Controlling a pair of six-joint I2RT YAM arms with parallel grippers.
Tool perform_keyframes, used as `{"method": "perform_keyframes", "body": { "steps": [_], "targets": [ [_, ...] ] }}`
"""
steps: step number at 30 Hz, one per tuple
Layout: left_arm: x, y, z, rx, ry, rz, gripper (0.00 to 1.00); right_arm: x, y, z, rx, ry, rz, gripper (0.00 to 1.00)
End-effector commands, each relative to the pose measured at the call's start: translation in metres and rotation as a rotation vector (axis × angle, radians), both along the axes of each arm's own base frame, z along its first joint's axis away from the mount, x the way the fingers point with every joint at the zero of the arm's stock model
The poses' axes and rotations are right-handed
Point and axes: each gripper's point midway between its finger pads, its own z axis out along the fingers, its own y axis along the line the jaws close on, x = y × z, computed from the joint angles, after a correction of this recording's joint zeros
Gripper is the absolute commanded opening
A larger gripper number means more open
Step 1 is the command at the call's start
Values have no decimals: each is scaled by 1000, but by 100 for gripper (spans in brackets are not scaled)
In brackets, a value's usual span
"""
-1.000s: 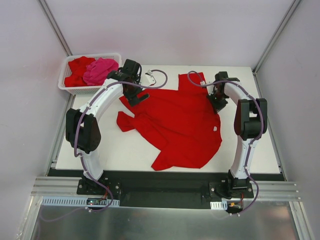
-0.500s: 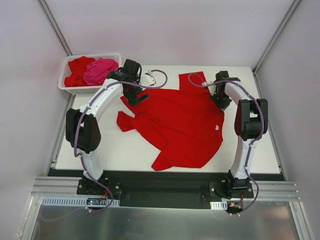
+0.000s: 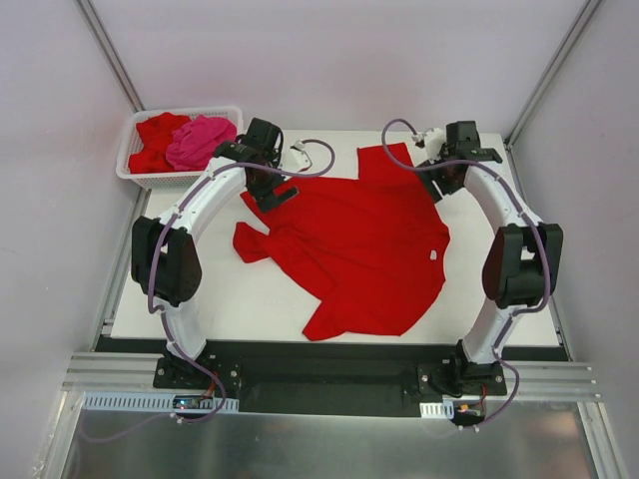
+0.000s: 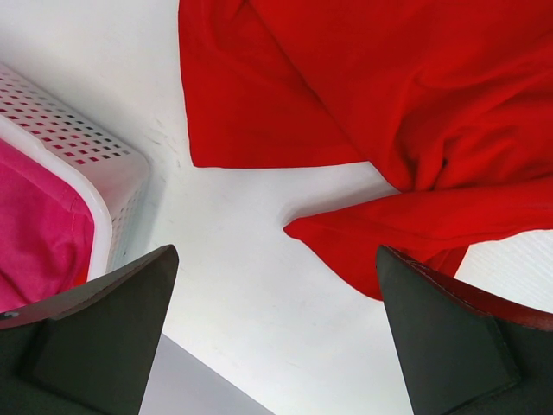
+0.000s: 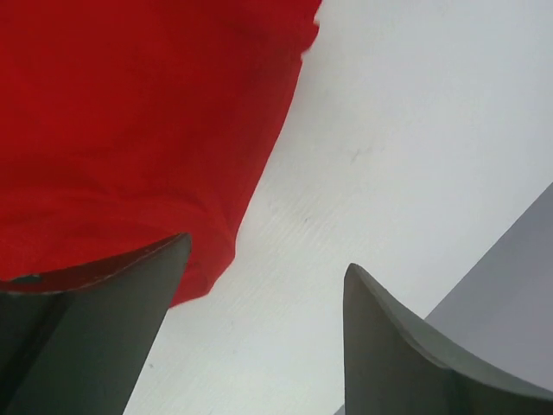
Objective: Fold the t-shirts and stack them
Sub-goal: Flatten out the tshirt
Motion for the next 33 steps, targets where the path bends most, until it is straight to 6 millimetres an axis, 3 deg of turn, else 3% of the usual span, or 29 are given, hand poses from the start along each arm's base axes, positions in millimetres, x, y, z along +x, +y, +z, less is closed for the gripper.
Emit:
{"method": "perform_keyframes", "body": {
  "steps": [1,4,7,8,9,13,17,26,33],
  "targets": [
    [-3,-10,12,-52,-3,7,99,15,46,12,168,-80,109,76],
    [2,-9,10,-79,11,33,99,24,58,-8,197,-33,135,75],
    [2,-5,7,-77,22,50,99,28,83,-27,301,67,179,72],
    [1,-3,7,-67,19,42,99,17,88,-34,331,147,180,71],
    [0,-2,8,-62,17,38,99,32,100,-34,377,160,197,70],
    [-5,4,7,-31,14,20,99,44,119,-38,429,204,184,69],
    [-7,8,9,-19,6,19,99,41,134,-46,399,240,213,68],
    [-9,12,8,4,4,27,99,-1,134,-92,258,439,314,69],
    [-11,14,4,13,15,29,99,12,108,-104,79,424,304,69]
  ]
}}
